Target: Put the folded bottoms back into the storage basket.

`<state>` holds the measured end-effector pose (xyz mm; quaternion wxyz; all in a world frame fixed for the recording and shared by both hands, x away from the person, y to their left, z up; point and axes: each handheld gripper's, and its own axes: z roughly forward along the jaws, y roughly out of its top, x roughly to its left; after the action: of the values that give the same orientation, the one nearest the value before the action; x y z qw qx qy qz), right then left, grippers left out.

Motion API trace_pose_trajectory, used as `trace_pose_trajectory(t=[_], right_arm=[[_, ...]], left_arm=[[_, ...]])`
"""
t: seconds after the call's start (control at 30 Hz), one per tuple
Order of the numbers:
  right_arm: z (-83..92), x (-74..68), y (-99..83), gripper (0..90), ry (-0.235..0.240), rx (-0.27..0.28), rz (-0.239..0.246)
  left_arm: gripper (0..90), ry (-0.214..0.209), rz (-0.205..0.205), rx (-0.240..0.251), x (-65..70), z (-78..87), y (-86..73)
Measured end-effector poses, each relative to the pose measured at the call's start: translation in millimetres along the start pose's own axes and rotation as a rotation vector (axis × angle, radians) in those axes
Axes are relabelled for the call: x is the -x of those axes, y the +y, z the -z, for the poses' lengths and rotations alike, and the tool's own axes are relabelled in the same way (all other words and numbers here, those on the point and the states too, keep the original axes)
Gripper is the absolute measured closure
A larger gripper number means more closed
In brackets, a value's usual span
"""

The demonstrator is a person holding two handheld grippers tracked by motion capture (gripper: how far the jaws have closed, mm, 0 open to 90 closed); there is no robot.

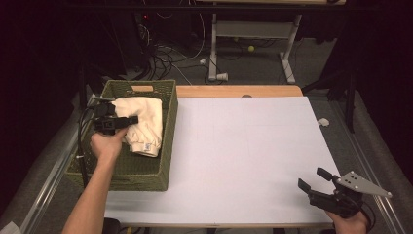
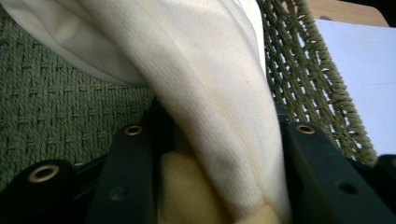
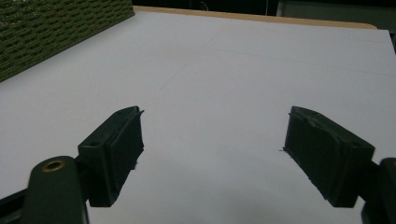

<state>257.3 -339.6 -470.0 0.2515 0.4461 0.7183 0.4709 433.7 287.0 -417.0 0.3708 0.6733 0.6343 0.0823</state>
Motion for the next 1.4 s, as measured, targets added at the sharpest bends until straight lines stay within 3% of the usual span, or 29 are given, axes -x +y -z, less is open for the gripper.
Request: trace_pose_trajectory(t=[0.43, 0.83, 1.2, 1.4], right_arm=[[-0.1, 0.0, 0.0, 20.4, 0.000, -0.001, 0.000], [0.0, 0.0, 0.0, 20.4, 0.000, -0.001, 0.000], [-0.2, 0.0, 0.0, 20.5, 0.000, -0.002, 0.000], [-0.4, 0.1, 0.0, 20.5, 0.000, -0.003, 0.001]], left_arm=[[57.7, -0.003, 0.022, -0.065, -3.3, -20.8, -0.8], [56.0, 0.040, 0.012, -0.121, -3.6, -33.2, -4.0], [38.6, 0.084, 0.011, -0.118, -3.6, -33.2, -4.0], [34.8, 0.134, 0.004, -0.119, -4.1, -29.7, -3.4]])
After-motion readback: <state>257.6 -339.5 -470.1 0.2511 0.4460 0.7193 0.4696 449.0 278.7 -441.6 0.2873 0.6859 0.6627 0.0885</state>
